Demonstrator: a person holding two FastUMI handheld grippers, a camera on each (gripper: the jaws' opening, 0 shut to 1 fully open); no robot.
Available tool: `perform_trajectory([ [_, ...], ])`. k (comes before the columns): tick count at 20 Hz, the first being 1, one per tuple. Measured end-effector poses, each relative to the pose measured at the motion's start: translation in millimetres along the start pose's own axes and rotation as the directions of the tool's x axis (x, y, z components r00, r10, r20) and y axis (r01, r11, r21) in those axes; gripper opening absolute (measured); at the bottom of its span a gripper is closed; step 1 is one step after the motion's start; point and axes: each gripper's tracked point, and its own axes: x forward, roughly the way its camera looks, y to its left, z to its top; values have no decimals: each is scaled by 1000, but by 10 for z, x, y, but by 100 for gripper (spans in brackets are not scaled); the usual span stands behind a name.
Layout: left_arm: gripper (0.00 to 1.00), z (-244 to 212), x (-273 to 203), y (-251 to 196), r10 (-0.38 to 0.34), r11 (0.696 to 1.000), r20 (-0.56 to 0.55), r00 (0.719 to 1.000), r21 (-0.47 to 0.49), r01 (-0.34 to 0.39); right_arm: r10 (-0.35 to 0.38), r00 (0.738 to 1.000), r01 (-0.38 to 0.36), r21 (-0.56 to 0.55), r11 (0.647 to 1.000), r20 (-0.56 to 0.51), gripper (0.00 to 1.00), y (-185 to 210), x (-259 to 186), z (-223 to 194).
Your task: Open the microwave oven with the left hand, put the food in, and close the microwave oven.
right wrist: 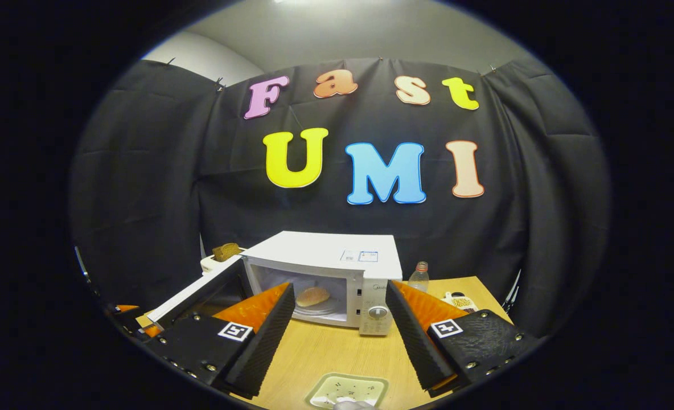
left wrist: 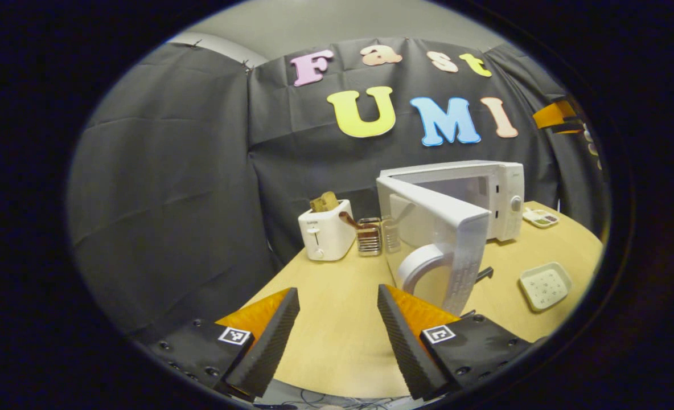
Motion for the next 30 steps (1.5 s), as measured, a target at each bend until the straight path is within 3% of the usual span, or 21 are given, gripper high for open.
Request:
perform_trajectory([
  [11,95,83,-12,-1463,-198,979,-6,980,36,198,-32,997,33,11,999,-68,98,-493,-148,-205],
  [19,95,375,601,-2637,-335,942,29,942,-1,335,-99,990,97,-25,995,-96,98,-987,-157,-349],
  [30,96,842,1439,-3499,-414,910,84,906,44,412,-171,971,178,29,984,-167,98,-1495,-86,-597],
])
